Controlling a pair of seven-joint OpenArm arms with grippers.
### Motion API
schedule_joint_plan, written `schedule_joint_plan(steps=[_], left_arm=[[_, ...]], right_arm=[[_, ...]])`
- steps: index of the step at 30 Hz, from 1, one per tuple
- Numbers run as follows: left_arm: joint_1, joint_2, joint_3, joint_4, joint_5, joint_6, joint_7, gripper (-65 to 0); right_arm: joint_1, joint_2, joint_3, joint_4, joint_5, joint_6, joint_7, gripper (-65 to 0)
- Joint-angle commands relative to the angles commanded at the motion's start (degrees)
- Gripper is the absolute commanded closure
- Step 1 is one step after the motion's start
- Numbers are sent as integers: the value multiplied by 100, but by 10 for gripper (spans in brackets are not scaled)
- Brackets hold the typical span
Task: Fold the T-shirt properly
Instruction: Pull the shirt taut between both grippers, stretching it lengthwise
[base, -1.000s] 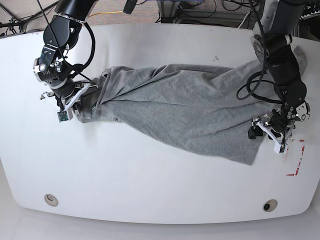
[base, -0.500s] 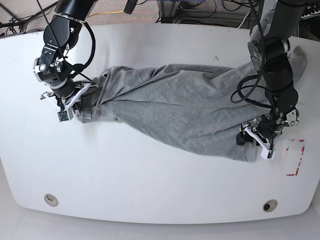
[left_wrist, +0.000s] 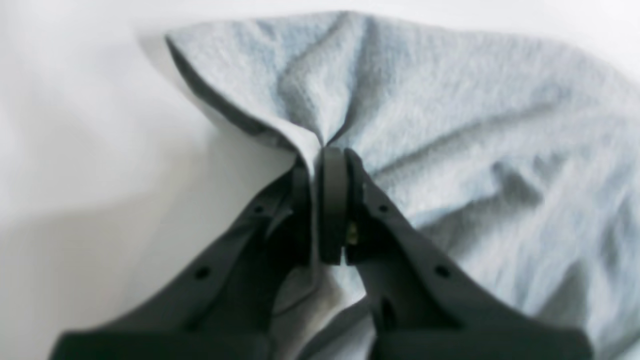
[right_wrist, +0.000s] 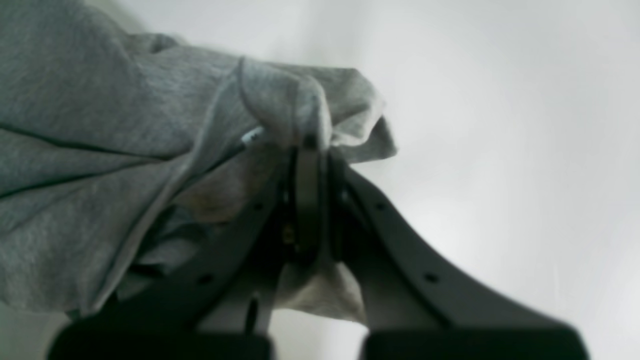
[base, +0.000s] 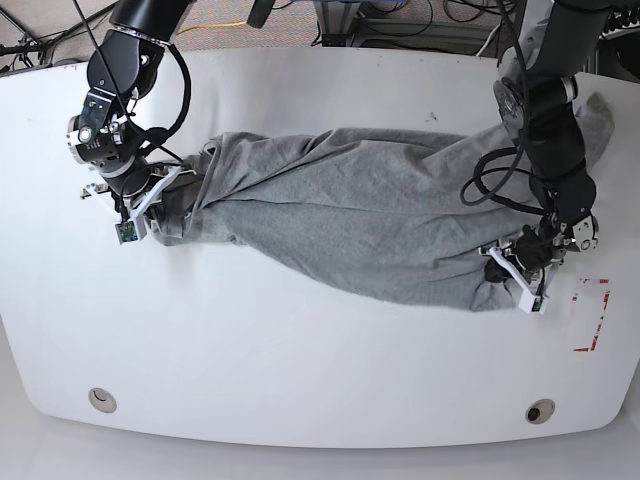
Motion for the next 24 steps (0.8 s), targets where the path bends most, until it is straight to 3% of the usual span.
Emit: schedule_joint_plan(steps=[7, 17, 24], left_arm=[[334, 35, -79, 1310, 0, 0, 545, -6], [273, 44, -79, 3349, -9, 0, 1670, -6], [70, 44, -53, 4149, -9, 0, 2295, -6]], right_arm=[[35, 0, 0, 334, 0, 0, 0, 0], [844, 44, -26, 334, 0, 9, -9, 0], [1248, 53, -35, 334, -18, 9, -26, 0]])
